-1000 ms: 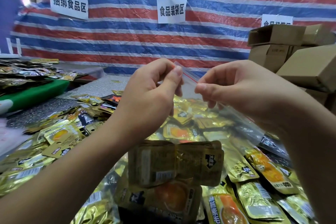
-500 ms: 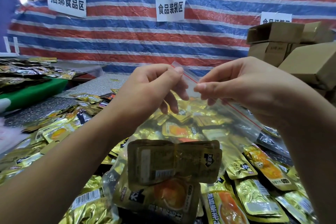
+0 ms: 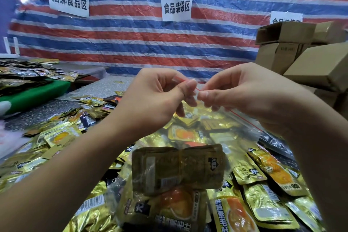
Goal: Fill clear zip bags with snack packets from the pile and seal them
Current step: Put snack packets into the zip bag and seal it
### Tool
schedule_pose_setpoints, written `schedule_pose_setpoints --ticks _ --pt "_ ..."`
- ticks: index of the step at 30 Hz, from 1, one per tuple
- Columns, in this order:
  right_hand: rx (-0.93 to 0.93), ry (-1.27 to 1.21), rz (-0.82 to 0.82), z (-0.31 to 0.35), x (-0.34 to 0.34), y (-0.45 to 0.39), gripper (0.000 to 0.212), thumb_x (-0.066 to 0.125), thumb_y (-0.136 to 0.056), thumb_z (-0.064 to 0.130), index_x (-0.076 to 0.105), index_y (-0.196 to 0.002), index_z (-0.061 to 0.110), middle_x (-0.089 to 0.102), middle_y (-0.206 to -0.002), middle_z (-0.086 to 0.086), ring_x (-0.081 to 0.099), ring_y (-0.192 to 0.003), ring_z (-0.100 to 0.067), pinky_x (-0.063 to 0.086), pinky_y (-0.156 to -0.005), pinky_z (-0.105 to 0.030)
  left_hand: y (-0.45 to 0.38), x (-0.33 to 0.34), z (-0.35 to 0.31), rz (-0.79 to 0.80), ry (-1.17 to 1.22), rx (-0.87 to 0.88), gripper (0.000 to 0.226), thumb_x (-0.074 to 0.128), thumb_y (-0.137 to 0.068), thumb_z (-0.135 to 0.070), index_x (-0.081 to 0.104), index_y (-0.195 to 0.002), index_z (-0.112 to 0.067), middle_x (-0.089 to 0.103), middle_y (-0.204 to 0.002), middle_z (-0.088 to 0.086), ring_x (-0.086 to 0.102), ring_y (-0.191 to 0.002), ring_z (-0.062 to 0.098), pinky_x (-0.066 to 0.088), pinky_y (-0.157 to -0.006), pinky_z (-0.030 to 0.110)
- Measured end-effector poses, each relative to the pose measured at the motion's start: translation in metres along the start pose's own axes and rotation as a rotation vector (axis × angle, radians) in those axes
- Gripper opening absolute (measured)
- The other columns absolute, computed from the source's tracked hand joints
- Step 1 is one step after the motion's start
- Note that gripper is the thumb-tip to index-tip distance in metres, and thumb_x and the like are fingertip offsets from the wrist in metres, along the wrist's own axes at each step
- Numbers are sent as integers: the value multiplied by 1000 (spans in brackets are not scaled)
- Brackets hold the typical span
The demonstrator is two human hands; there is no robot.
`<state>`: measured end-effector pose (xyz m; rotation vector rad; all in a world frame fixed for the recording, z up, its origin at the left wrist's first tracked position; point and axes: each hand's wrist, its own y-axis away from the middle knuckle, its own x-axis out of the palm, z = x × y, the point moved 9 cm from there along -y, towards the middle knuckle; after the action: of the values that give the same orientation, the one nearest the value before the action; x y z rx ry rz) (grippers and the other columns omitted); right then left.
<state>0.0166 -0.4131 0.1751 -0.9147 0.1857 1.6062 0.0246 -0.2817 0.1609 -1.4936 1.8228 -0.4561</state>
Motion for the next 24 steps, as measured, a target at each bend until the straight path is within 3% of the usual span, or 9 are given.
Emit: schedule_pose_setpoints --ticks 3,6,8,16,20,24 --pt "7 72 -45 -2 0 -1 17 75 -83 35 76 -72 22 72 -68 8 64 -62 -4 52 -66 -28 0 0 -1 -14 -31 11 21 60 -95 -20 71 -78 -14 73 -70 -1 62 -52 10 42 -49 13" --pt "-62 246 -120 5 1 -1 21 68 -90 38 68 -72 28 67 -69 19 60 -58 0 46 -49 -16 1 -6 -5 -98 -68 37 23 61 -96 -20 72 -77 -14 72 -69 -2 62 -51 10 44 -49 14" --pt "-113 290 -170 11 1 0 22 66 -92 37 64 -73 28 66 -69 20 57 -54 0 43 -44 -16 2 -14 -12 -168 -105 74 22 62 -95 -21 71 -75 -17 71 -68 -4 63 -52 9 45 -49 15" --pt "-157 306 -173 17 -9 3 21 65 -93 36 63 -75 26 64 -67 20 54 -55 1 43 -51 -17 9 -33 -34 -356 -183 168 26 62 -96 -24 70 -72 -17 69 -65 -1 64 -55 14 51 -51 27" --pt "-151 321 -181 14 -17 6 20 66 -92 36 64 -74 27 66 -69 12 55 -59 3 44 -54 -17 10 -51 -34 -433 -153 154 29 60 -98 -26 70 -73 -15 70 -66 1 62 -53 11 44 -50 18" --pt "-131 325 -175 7 -19 5 19 66 -92 34 65 -75 26 66 -70 14 55 -58 2 43 -54 -14 8 -64 -30 -498 -148 163 29 60 -98 -28 70 -73 -17 70 -68 -1 62 -54 12 50 -55 25"
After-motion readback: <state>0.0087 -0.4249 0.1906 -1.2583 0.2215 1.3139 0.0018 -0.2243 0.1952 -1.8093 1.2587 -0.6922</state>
